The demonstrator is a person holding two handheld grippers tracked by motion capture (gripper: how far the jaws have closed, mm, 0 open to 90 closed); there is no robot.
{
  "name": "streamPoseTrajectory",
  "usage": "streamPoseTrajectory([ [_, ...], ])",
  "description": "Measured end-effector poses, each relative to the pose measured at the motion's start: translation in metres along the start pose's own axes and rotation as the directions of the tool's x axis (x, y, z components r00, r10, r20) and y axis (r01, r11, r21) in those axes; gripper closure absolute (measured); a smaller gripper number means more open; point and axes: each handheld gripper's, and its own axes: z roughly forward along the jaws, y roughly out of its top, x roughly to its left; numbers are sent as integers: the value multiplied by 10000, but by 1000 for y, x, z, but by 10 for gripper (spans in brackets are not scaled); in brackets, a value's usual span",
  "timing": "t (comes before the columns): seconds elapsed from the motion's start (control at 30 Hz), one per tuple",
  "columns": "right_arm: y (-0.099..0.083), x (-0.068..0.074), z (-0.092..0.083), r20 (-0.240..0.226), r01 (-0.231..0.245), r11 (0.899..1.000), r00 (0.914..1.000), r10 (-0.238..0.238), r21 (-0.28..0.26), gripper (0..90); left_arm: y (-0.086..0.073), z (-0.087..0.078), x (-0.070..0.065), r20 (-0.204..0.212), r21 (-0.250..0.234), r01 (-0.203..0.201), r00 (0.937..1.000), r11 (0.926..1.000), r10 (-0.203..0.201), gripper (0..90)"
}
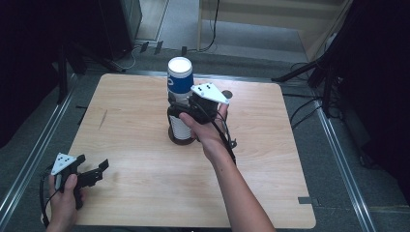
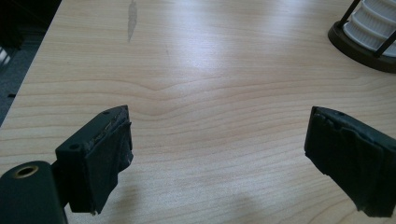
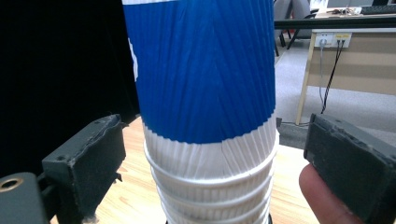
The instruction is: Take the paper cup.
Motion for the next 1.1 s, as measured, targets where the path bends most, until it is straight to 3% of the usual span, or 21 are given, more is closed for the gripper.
streamPoseTrajectory([
  [0.7,8,6,19,237,159,9999,9996,-157,-62,43,0,0,1,1,88,15,10000,10000,-15,82],
  [1.1,10,6,25,436,34,9996,9990,-21,-292,90,0,1,1,18,98,37,10000,9999,-37,82],
])
